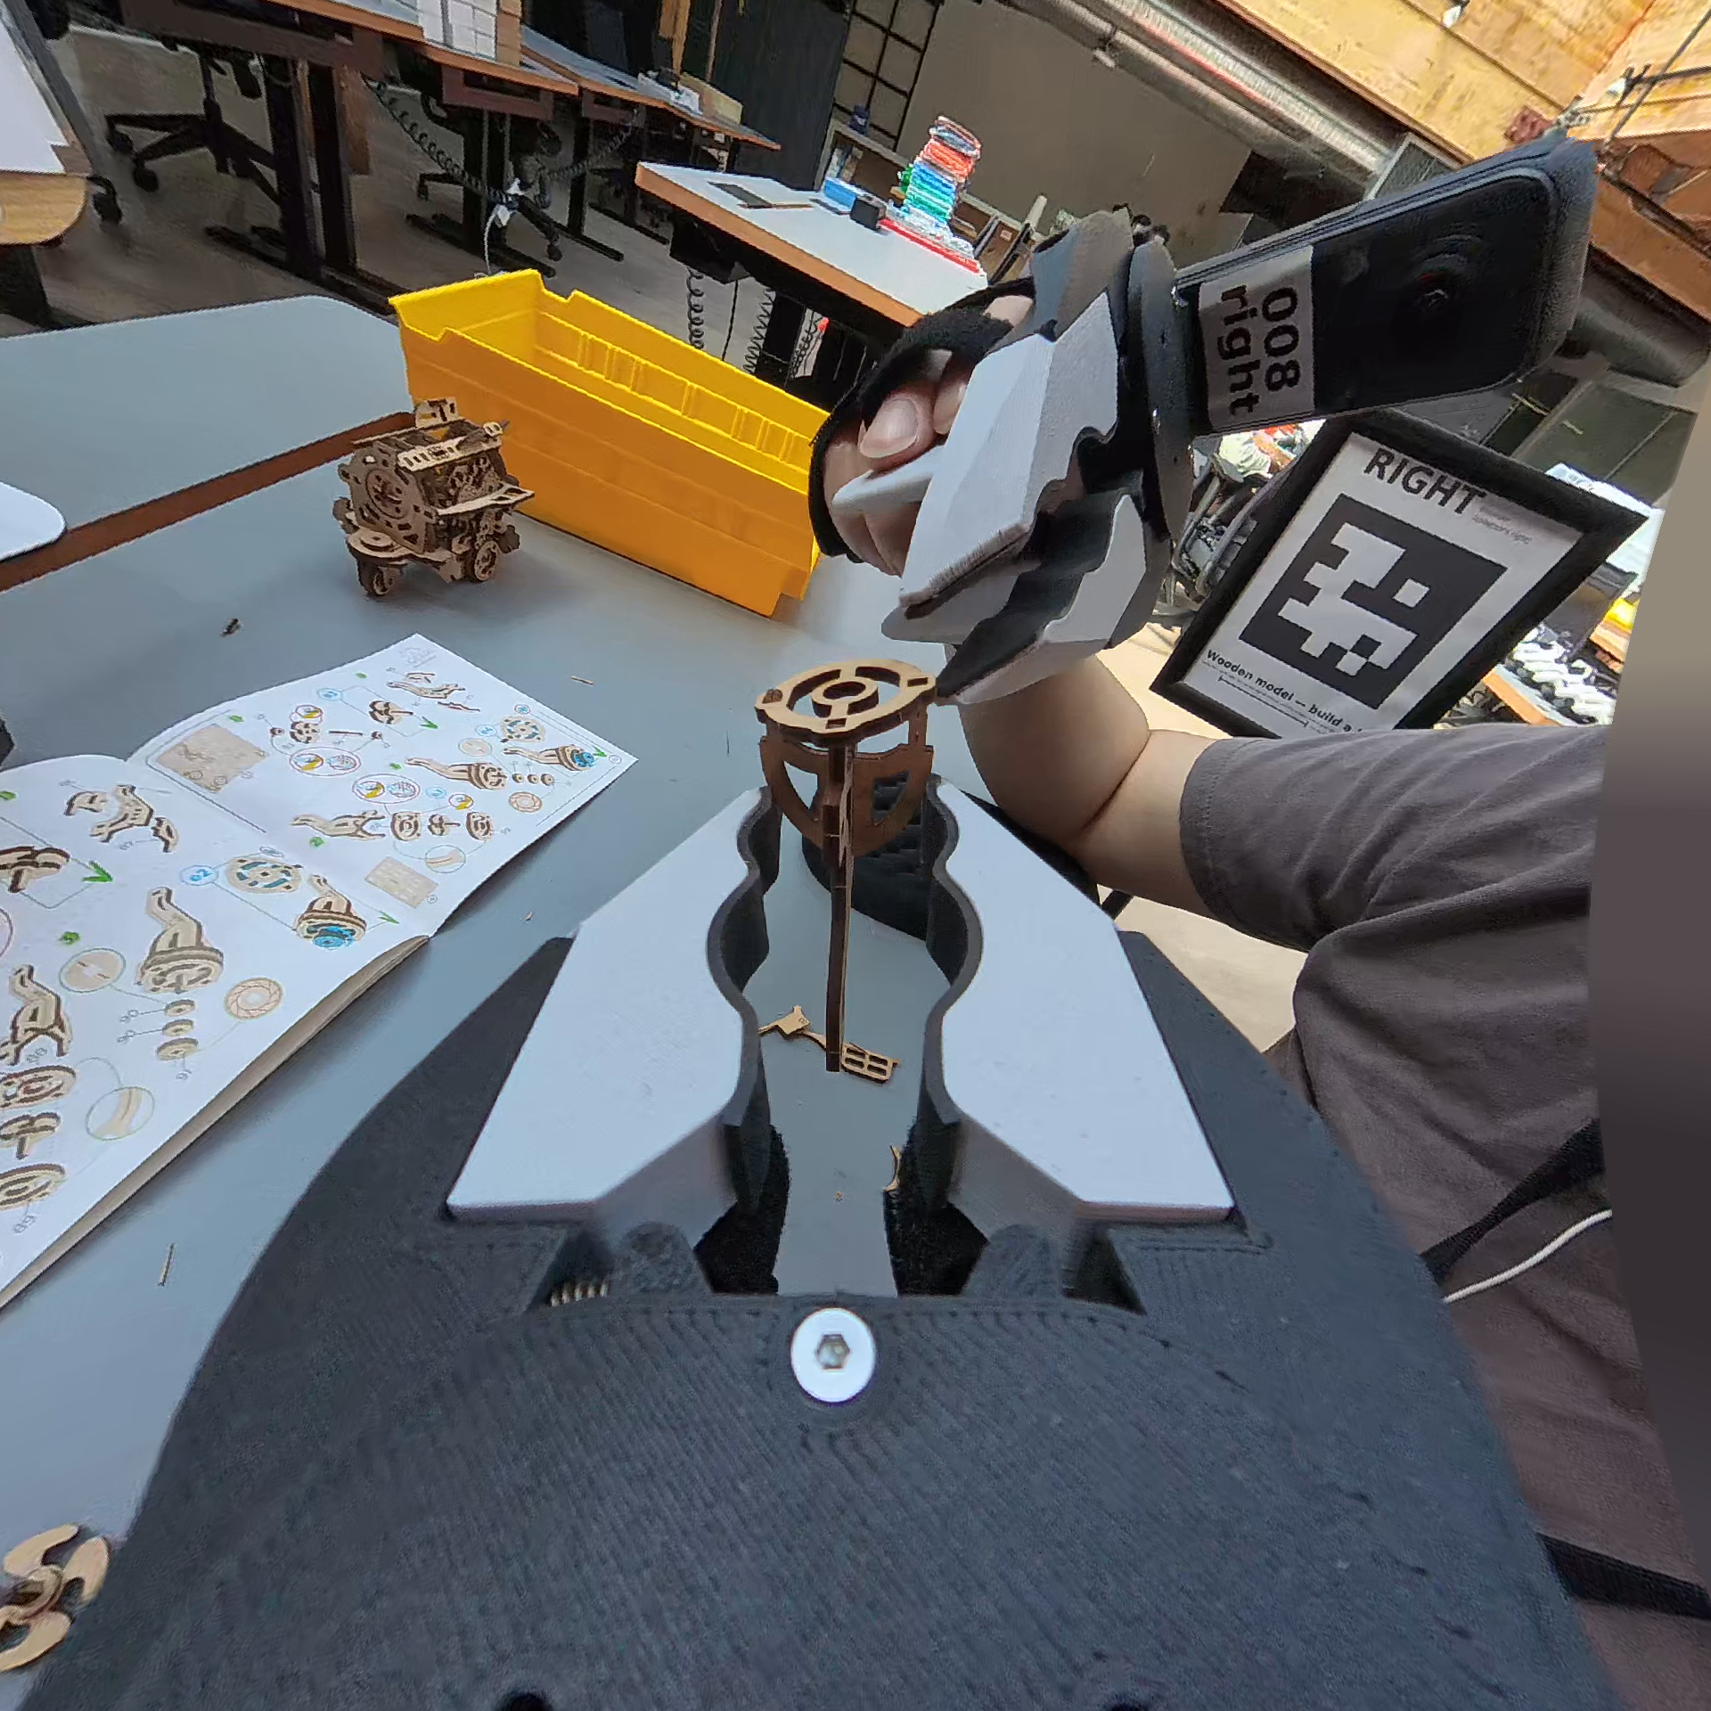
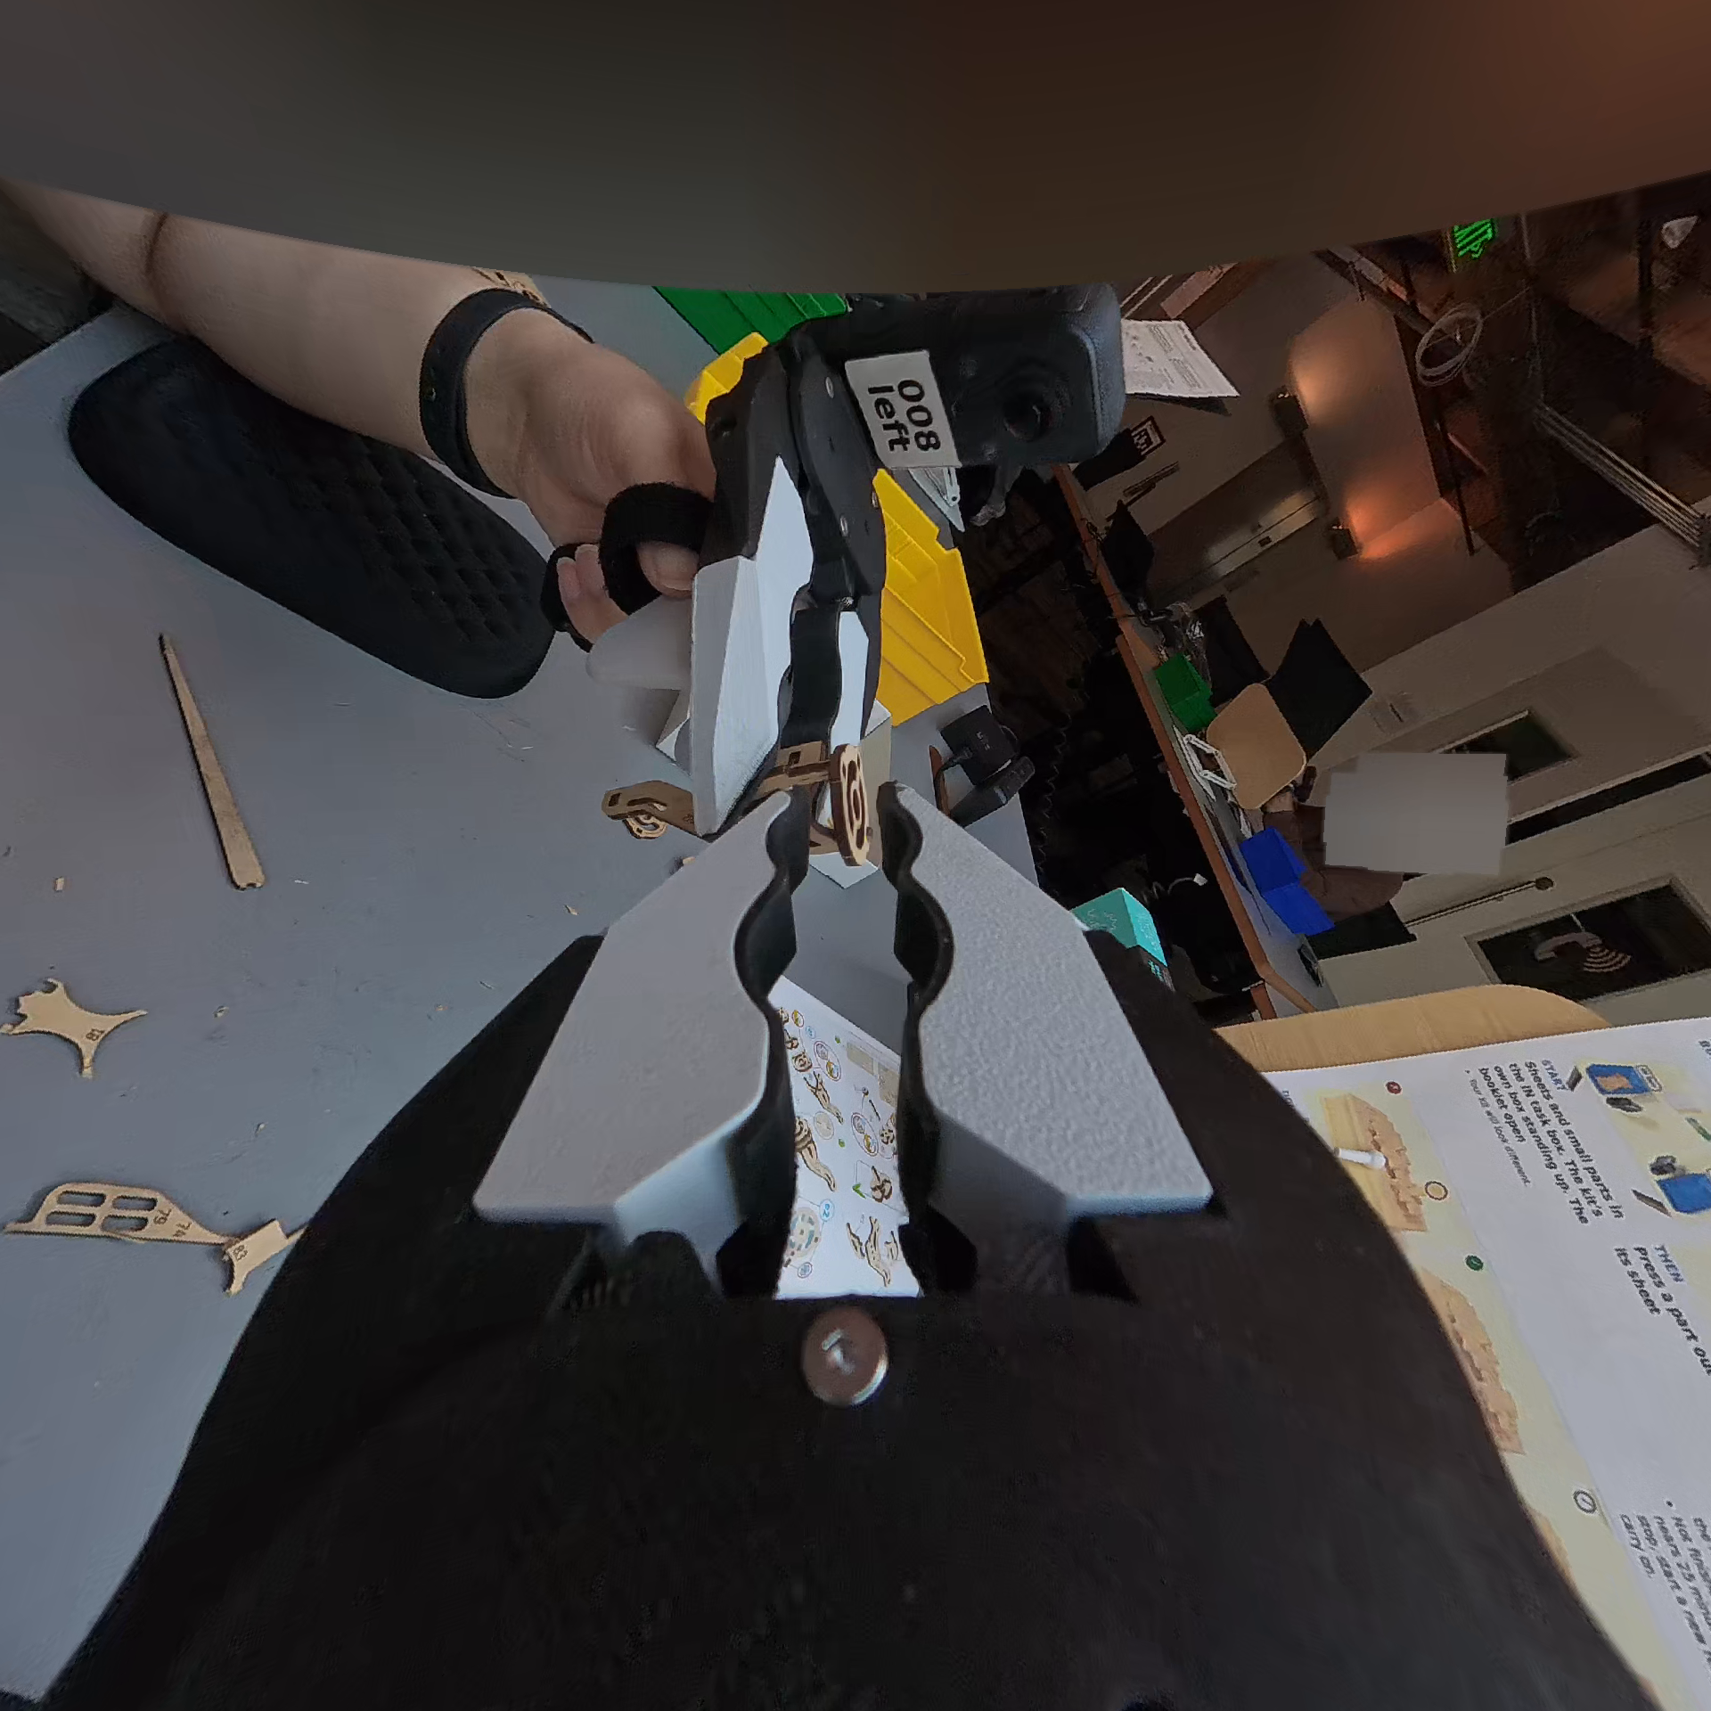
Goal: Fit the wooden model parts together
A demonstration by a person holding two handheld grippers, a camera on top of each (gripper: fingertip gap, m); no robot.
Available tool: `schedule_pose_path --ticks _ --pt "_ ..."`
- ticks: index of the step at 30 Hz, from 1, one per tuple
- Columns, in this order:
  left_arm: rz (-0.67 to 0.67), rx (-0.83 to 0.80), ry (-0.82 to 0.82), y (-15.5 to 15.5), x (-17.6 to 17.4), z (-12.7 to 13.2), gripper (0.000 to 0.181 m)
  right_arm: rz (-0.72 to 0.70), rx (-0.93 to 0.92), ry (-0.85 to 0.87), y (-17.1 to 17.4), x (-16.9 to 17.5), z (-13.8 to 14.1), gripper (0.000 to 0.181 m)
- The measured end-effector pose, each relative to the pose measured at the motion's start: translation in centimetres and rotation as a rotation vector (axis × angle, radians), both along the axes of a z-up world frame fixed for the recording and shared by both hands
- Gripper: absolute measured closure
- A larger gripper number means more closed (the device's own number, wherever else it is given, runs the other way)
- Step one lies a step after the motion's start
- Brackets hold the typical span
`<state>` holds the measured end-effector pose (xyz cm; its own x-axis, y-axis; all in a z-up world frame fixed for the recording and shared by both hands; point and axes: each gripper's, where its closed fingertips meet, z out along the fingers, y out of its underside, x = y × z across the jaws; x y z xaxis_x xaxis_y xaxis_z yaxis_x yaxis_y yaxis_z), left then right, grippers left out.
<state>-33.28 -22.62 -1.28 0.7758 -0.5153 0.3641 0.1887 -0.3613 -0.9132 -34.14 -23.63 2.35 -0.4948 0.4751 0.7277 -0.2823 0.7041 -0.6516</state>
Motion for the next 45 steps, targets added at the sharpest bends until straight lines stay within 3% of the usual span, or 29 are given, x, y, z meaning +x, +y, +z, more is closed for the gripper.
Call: schedule_pose_path --ticks 6,14,23,32,45 --pt "0.022 0.009 -0.058 0.1 -0.9 0.6 0.153 0.036 -0.212 -0.051 0.2 -0.2 1.5 0.167" --pt "0.004 -0.026 -0.042 0.0 -0.4 0.0 0.152 -0.038 0.037 0.042 0.2 -1.0 -0.6 0.172" --pt "-0.022 -0.050 -0.027 -0.1 0.0 -0.4 0.152 -0.068 0.146 0.086 0.2 -1.3 -1.4 0.179" --pt "-0.042 -0.076 -0.089 -0.2 0.0 -0.4 0.152 -0.070 0.154 0.135 0.0 -1.5 -1.3 0.179" --pt "-0.062 -0.156 -0.170 -0.2 -0.1 -1.0 0.153 -0.040 0.023 0.014 0.3 -1.8 -2.0 0.180"
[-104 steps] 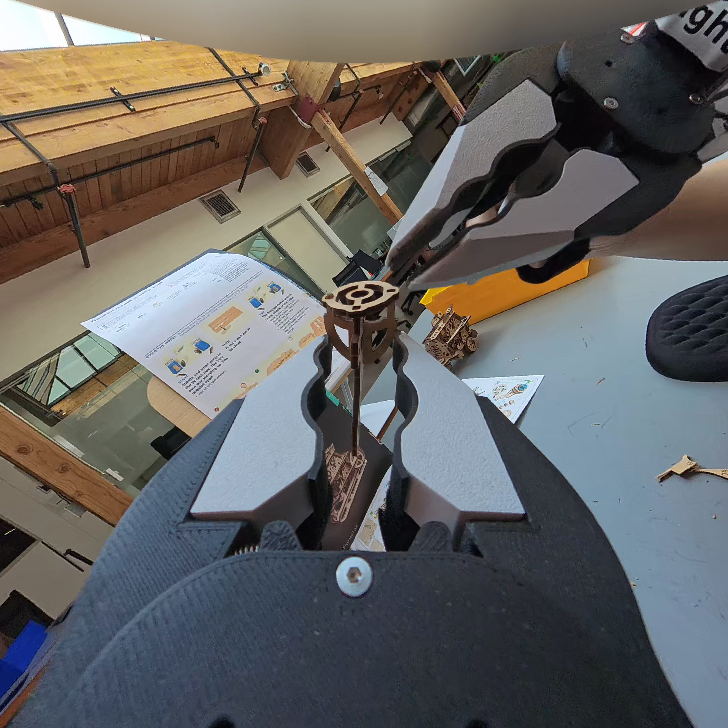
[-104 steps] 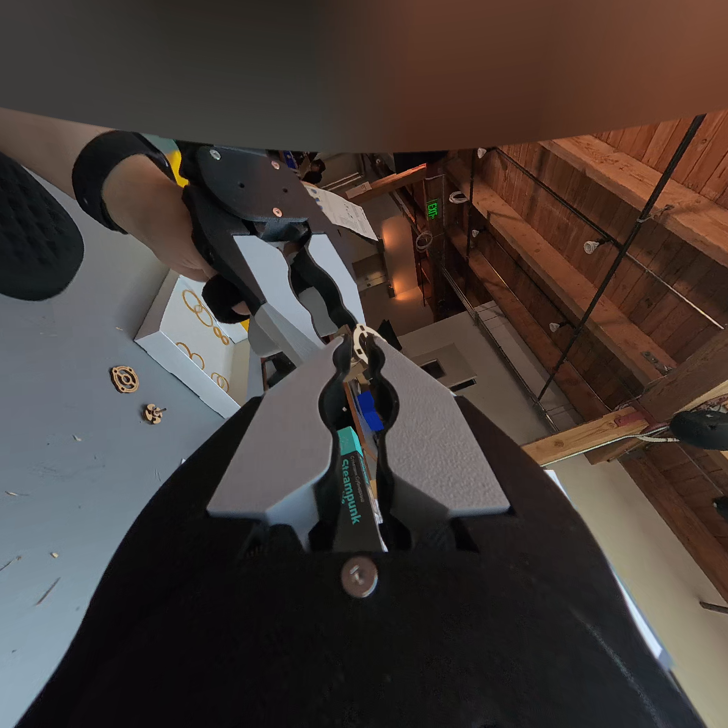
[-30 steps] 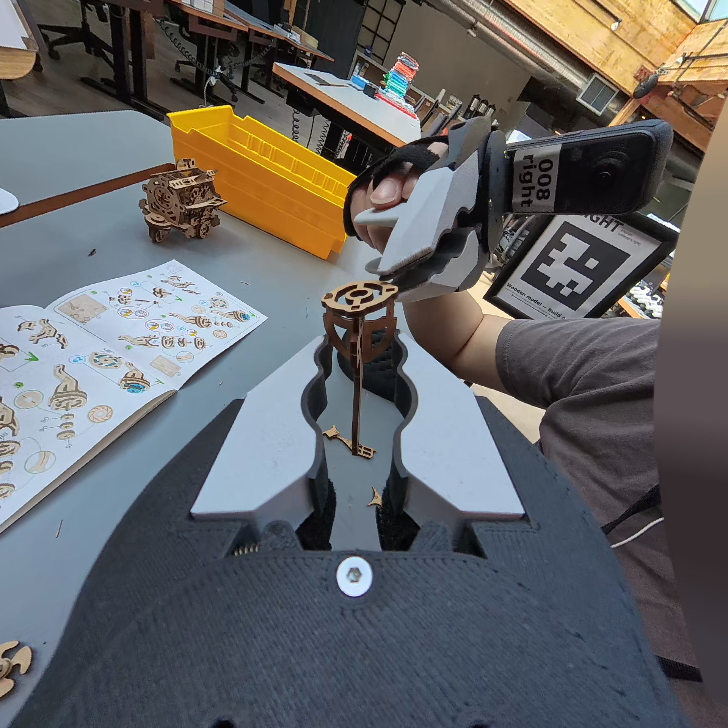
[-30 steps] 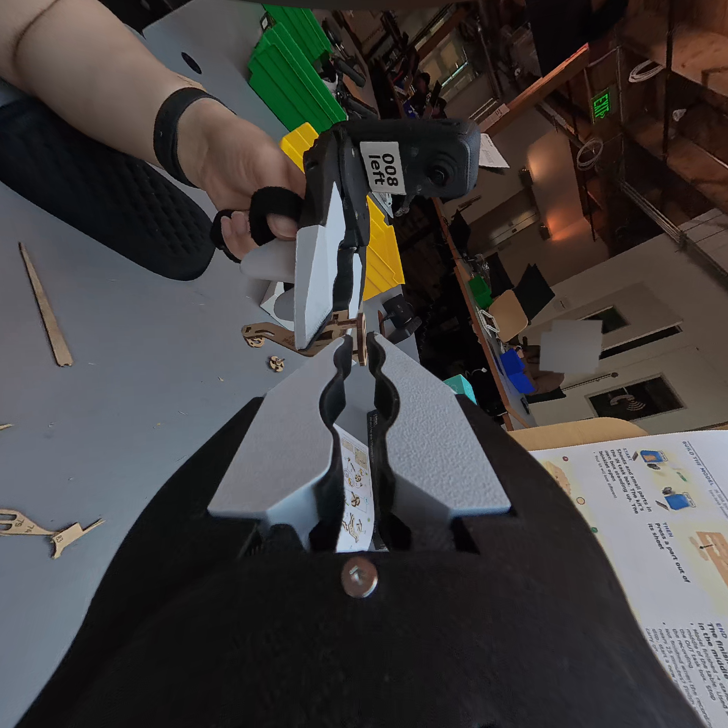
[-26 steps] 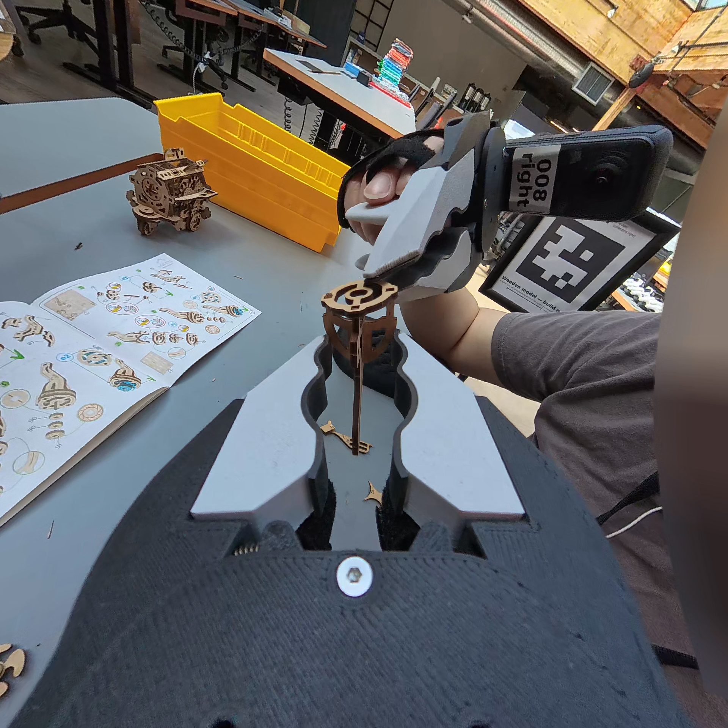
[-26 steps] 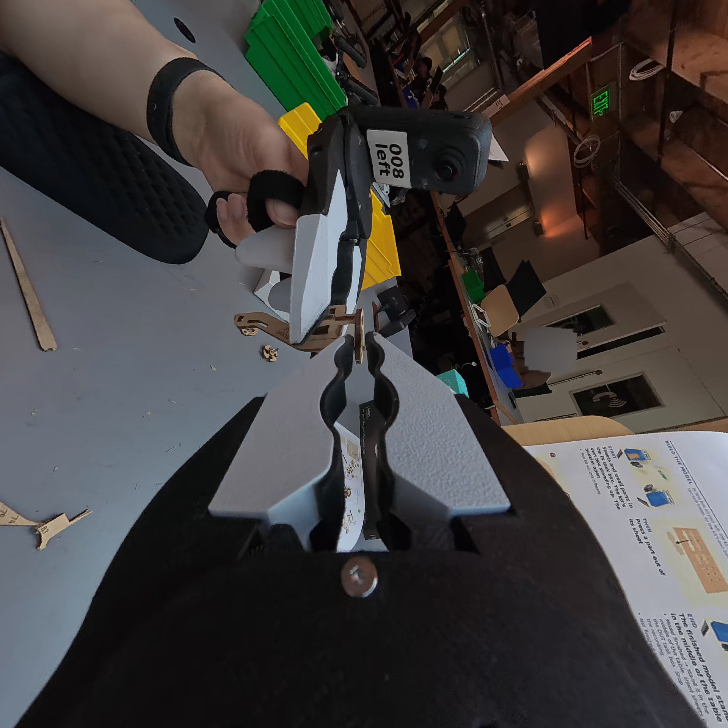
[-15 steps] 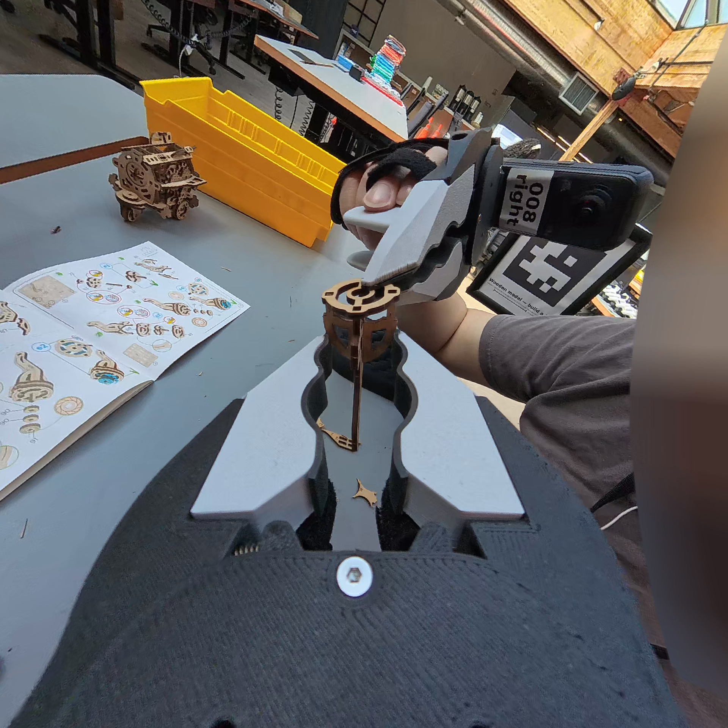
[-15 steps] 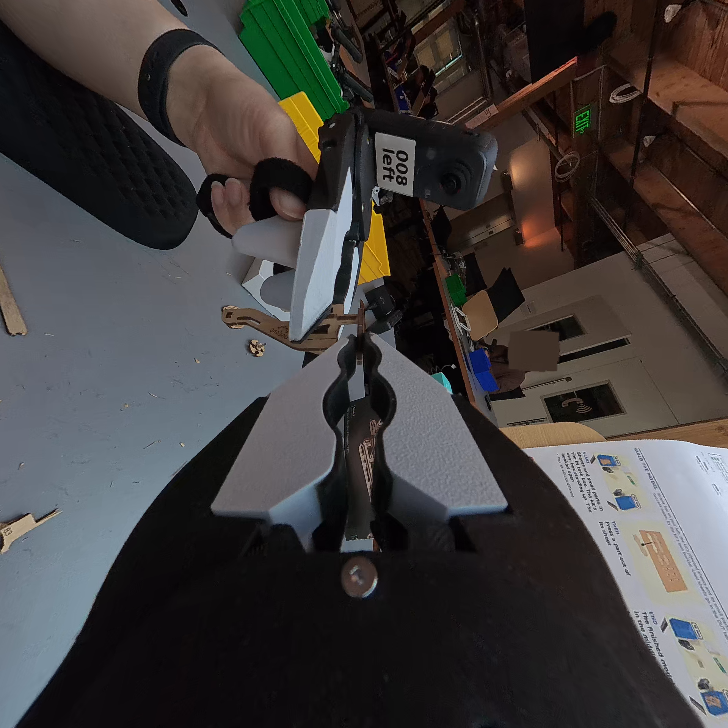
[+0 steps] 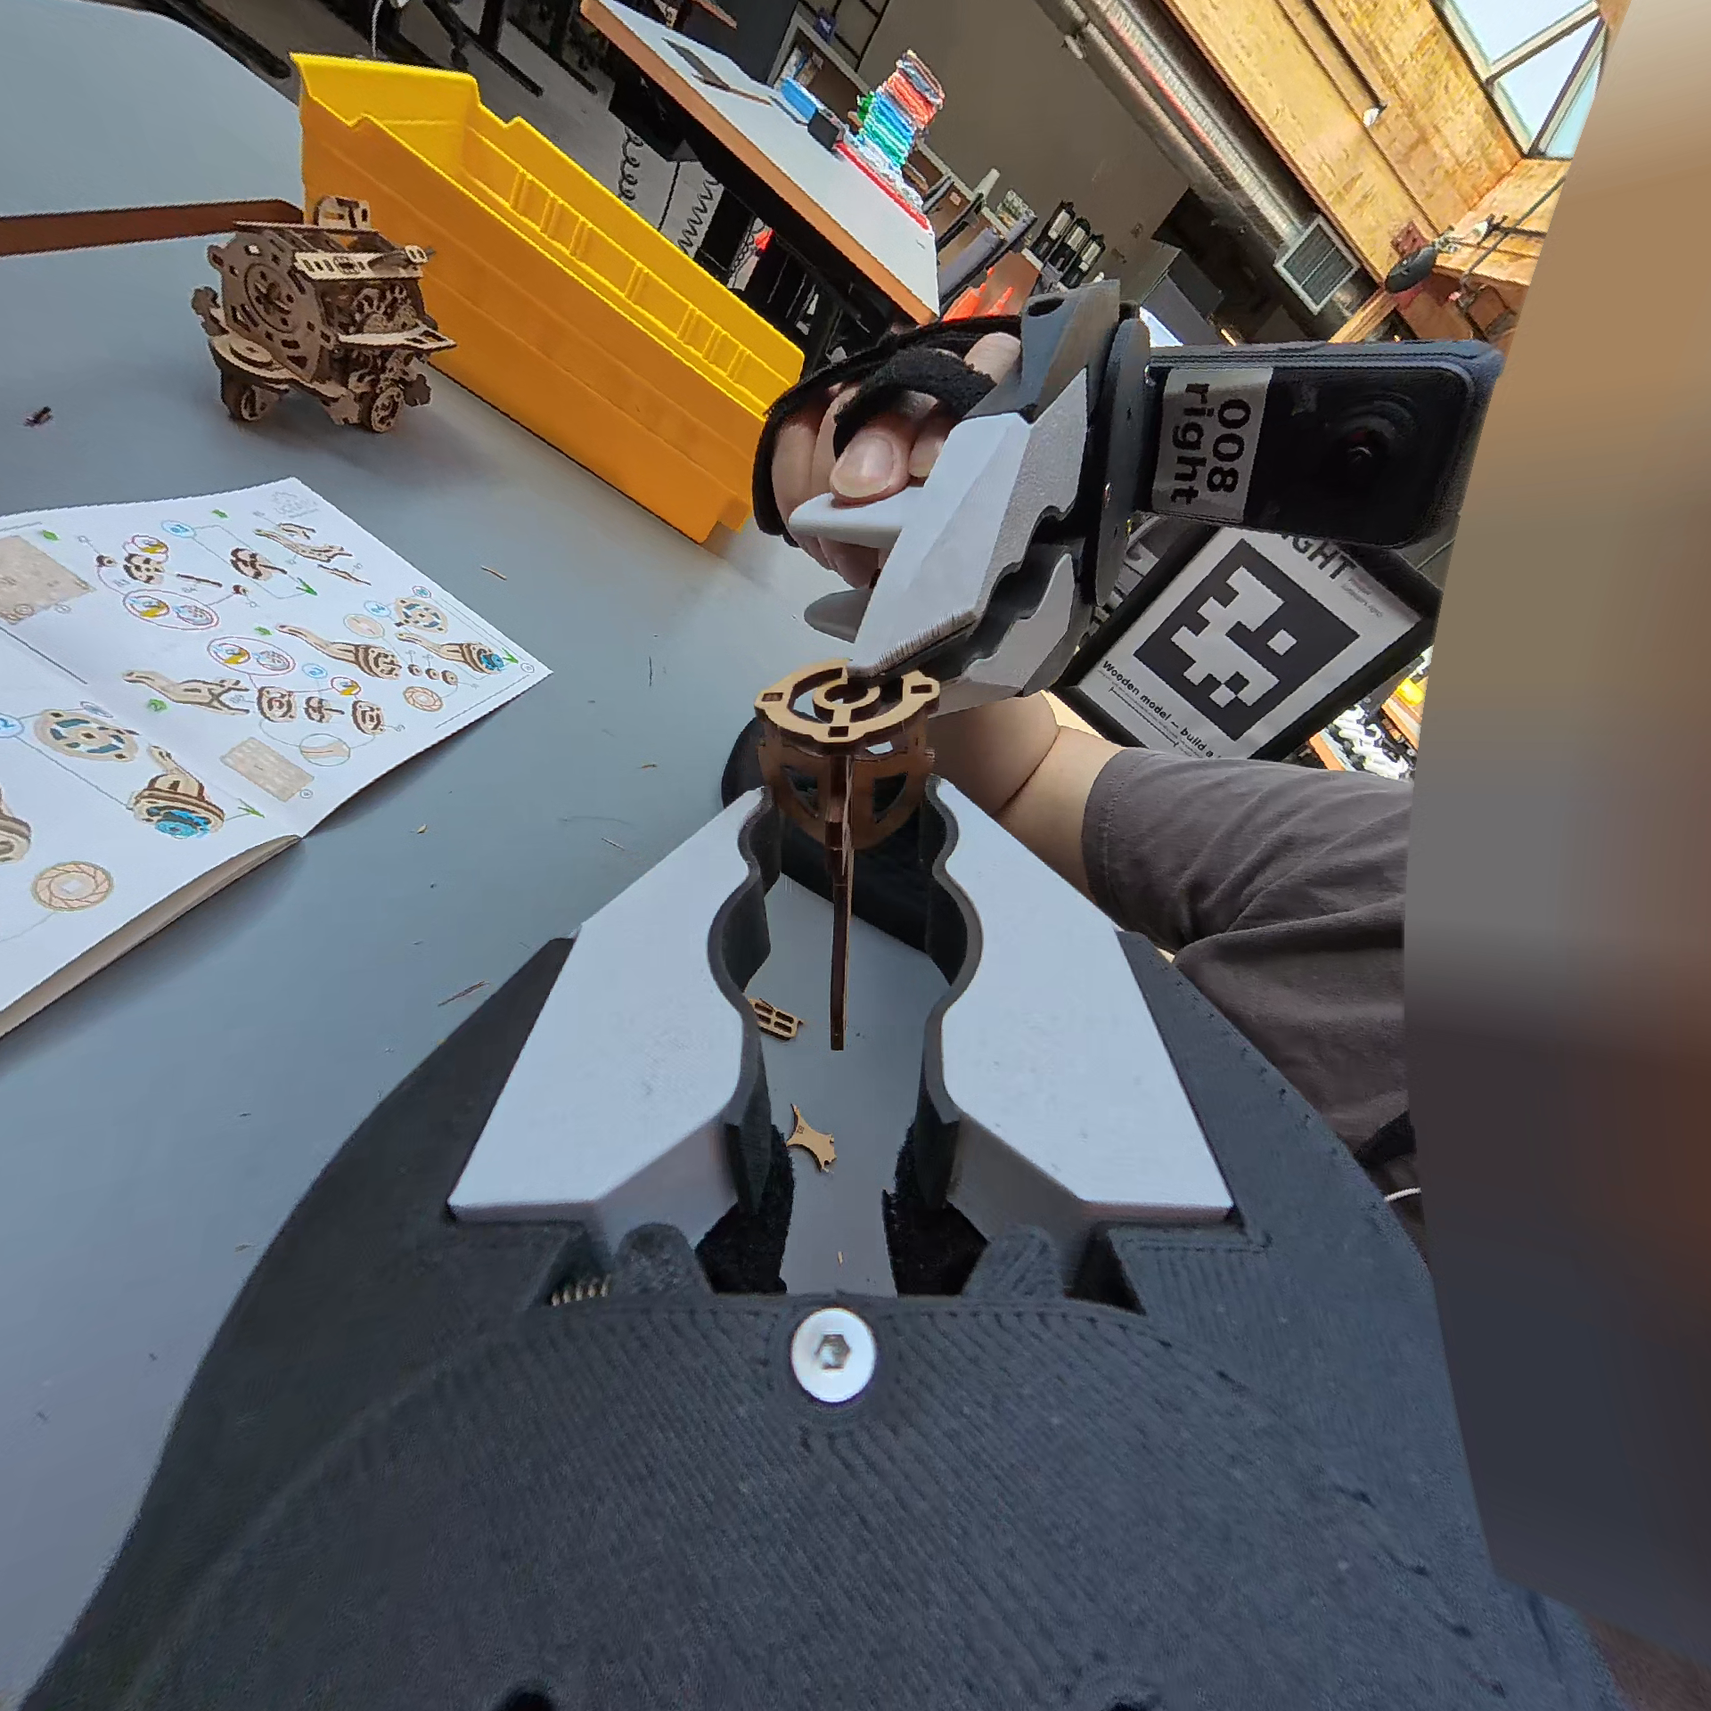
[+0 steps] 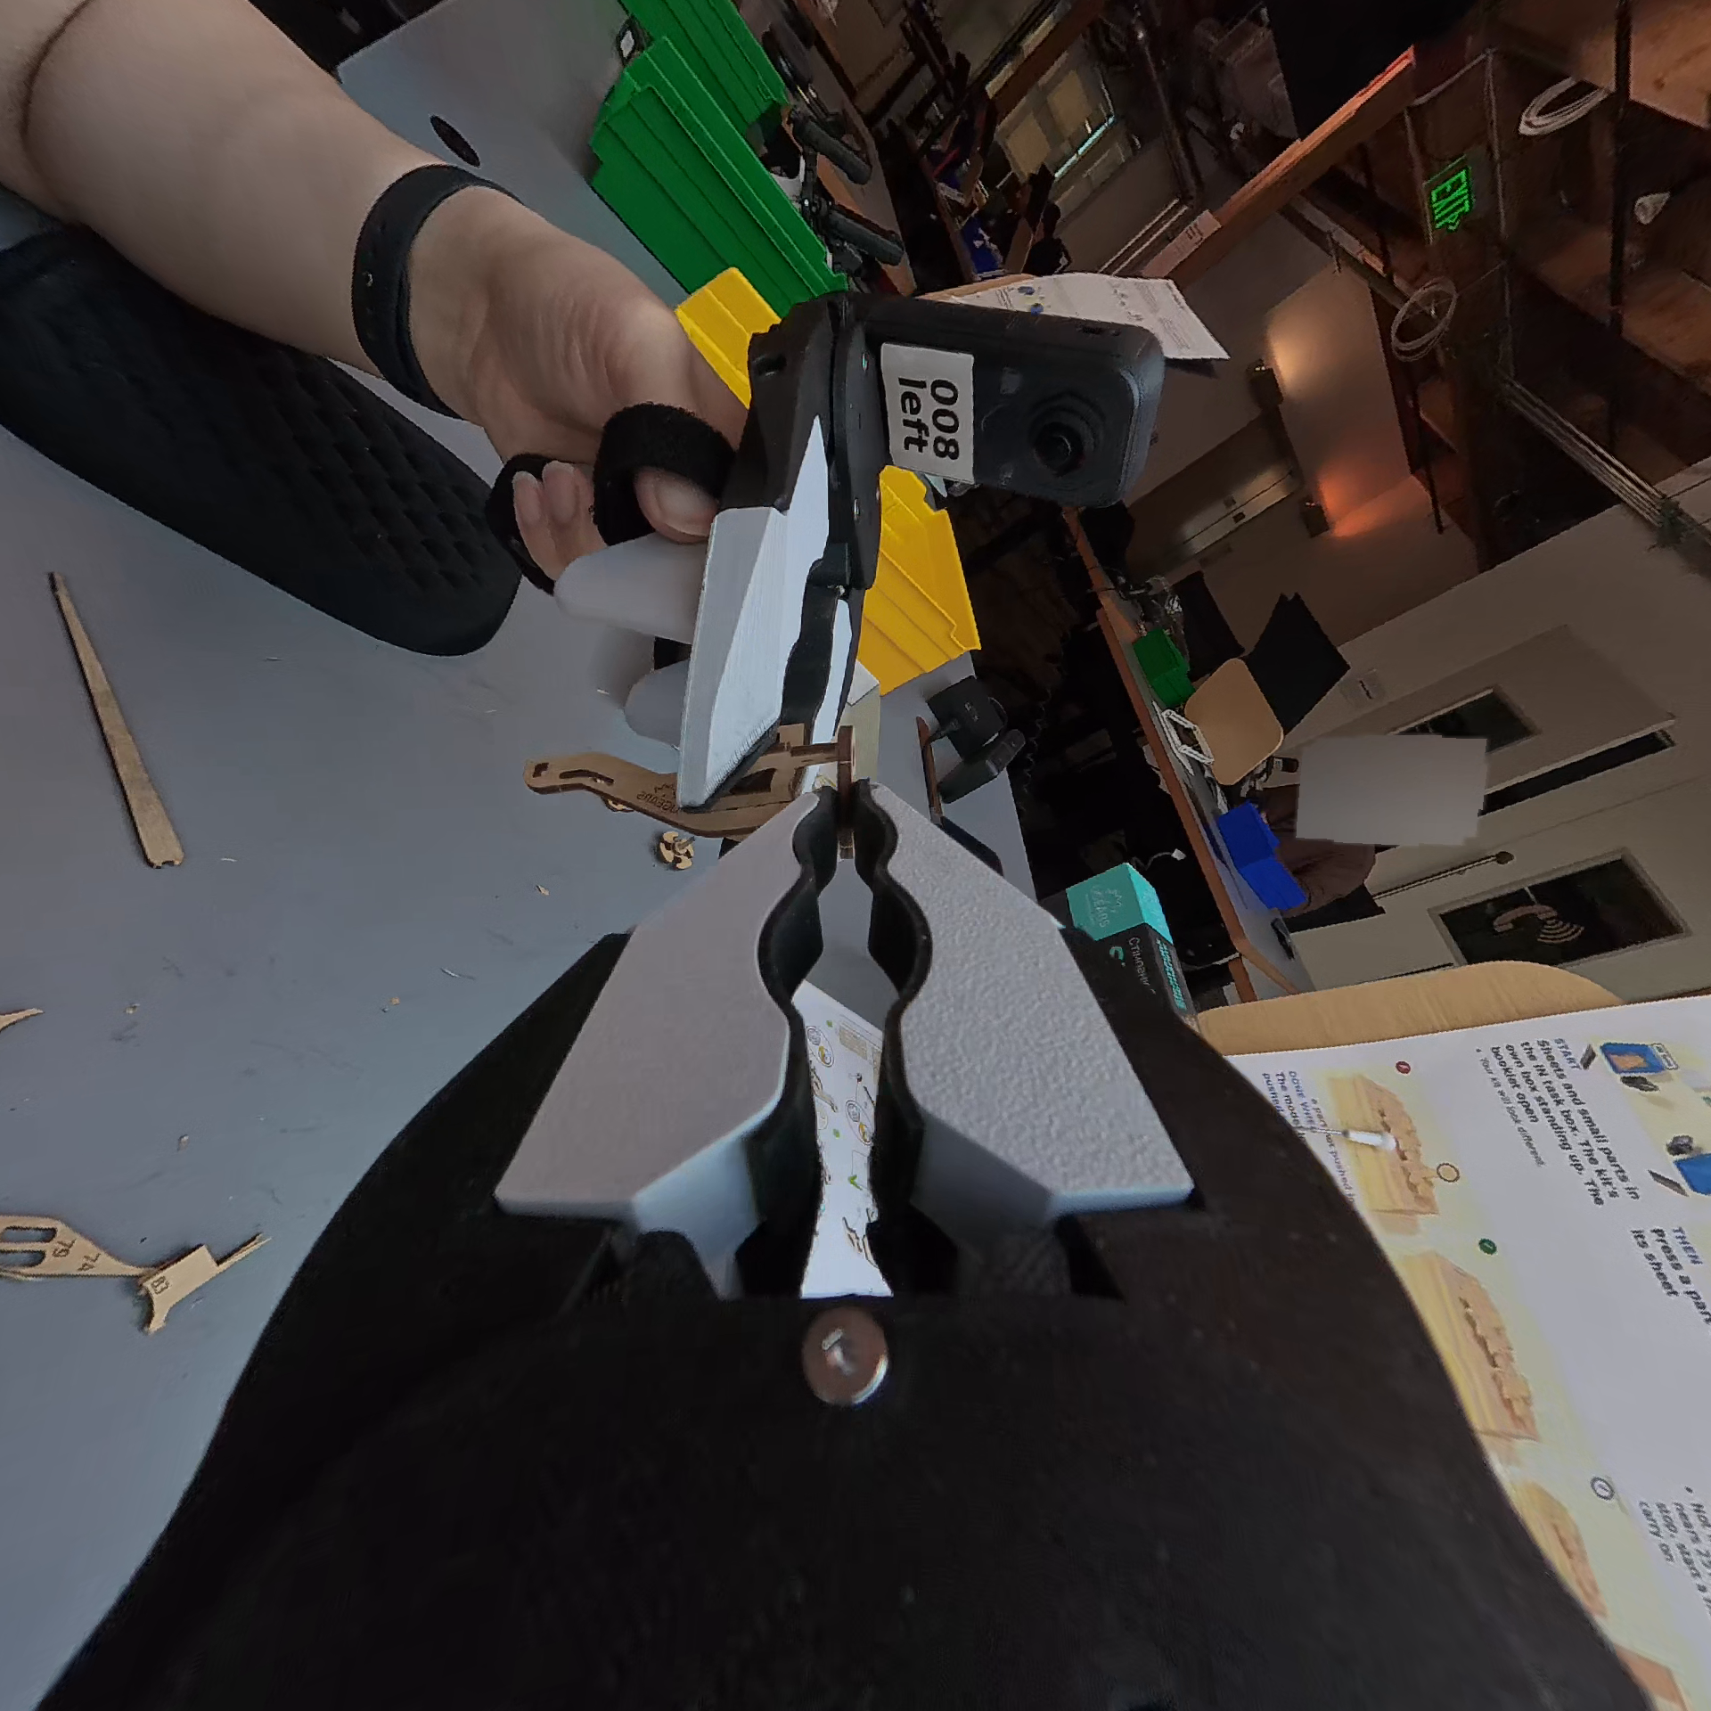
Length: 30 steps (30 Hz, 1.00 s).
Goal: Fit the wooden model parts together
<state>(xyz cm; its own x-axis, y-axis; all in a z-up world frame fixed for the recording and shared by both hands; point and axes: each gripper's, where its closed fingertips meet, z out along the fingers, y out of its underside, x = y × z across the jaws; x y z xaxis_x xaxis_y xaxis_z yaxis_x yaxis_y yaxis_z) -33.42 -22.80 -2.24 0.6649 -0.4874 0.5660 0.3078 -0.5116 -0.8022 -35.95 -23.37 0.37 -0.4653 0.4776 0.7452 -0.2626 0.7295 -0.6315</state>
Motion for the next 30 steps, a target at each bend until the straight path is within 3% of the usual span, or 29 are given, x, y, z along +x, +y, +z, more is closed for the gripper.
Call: schedule_pose_path --ticks 14,23,30 --pt "-0.041 -0.150 -0.220 0.3 -0.6 -1.2 0.153 -0.006 -0.162 -0.197 0.7 -1.1 -1.7 0.179" --pt "-0.076 -0.185 -0.252 0.3 -0.5 -1.9 0.153 -0.007 -0.115 -0.215 0.6 -1.1 -2.7 0.179" --pt "-0.087 -0.183 -0.186 0.1 -0.2 -2.2 0.153 0.045 -0.056 -0.164 0.4 -0.6 -2.8 0.179"
